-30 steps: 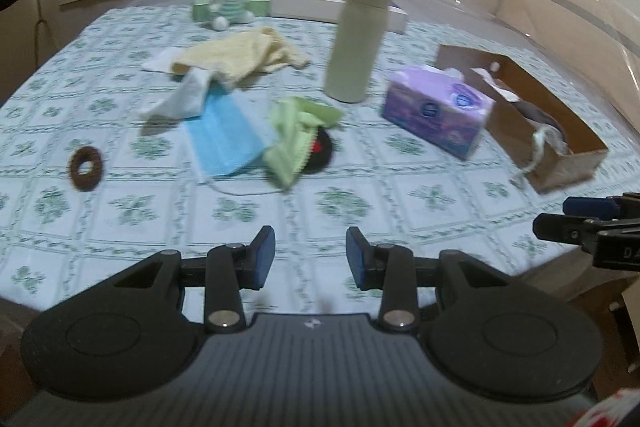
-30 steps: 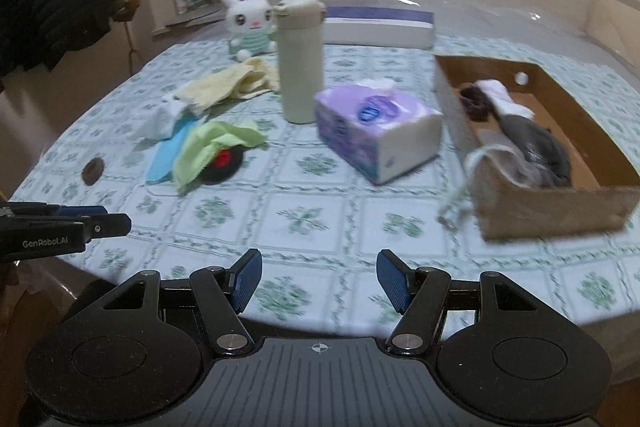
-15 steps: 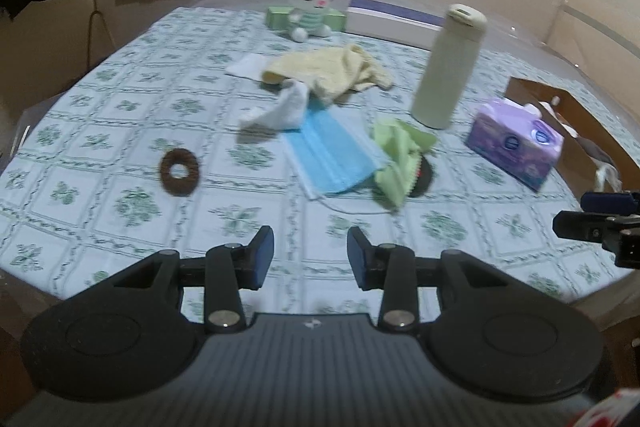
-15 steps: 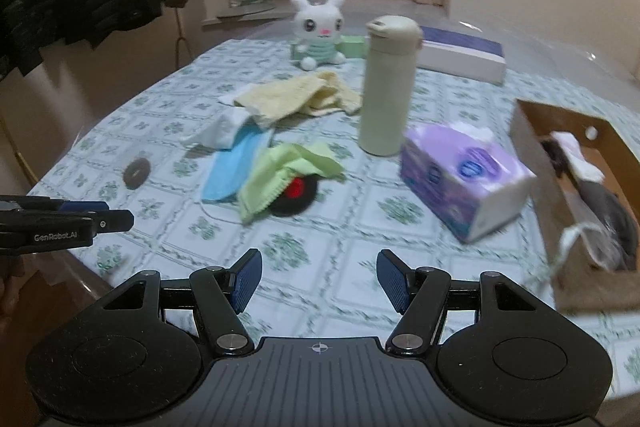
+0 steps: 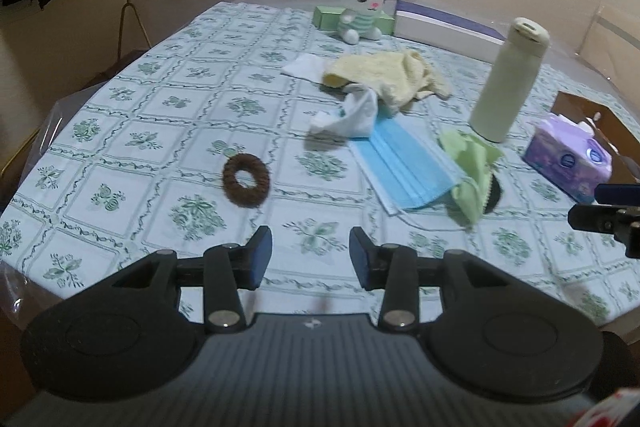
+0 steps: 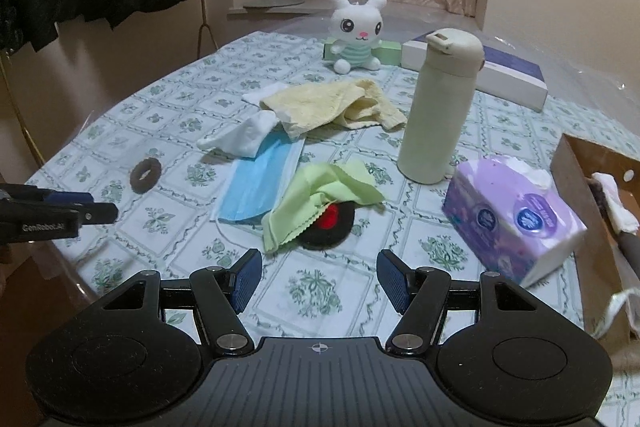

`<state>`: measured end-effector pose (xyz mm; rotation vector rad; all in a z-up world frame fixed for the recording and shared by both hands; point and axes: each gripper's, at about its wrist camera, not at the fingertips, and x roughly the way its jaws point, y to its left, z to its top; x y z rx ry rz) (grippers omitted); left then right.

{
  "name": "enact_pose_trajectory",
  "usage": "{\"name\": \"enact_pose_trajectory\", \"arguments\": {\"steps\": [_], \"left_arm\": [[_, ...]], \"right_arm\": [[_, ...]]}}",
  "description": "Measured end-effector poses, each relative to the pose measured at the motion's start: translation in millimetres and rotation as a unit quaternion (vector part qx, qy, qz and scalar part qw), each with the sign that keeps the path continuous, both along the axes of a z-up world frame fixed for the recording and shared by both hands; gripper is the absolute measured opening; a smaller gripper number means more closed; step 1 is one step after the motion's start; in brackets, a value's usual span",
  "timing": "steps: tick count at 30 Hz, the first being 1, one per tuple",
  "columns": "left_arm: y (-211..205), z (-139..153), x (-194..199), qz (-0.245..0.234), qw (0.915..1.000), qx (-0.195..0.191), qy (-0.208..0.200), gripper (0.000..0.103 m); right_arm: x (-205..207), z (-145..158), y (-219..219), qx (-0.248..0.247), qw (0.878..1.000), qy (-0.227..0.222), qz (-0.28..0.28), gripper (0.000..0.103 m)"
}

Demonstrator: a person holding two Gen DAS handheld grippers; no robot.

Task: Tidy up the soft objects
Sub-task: 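Grasp the brown scrunchie with the left tool while the right tool grasps the black red-centred pad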

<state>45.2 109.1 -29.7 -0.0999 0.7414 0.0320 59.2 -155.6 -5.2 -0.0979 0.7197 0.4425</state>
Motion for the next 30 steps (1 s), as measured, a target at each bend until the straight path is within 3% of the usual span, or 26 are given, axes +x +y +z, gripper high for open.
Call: {"name": "enact_pose_trajectory", "arguments": {"steps": [17, 30], "left_arm": [[43, -32, 62, 0.017, 0.9991, 0.034, 0.018, 0.046], [43, -53, 100, 0.004, 0.998, 0.057, 0.026, 0.048]], "right_arm": [[62, -51, 15, -0.021, 0.999, 0.047, -0.011, 0.064], [90, -78, 32, -0.039, 0.998, 0.047, -0.013, 0.064]]}}
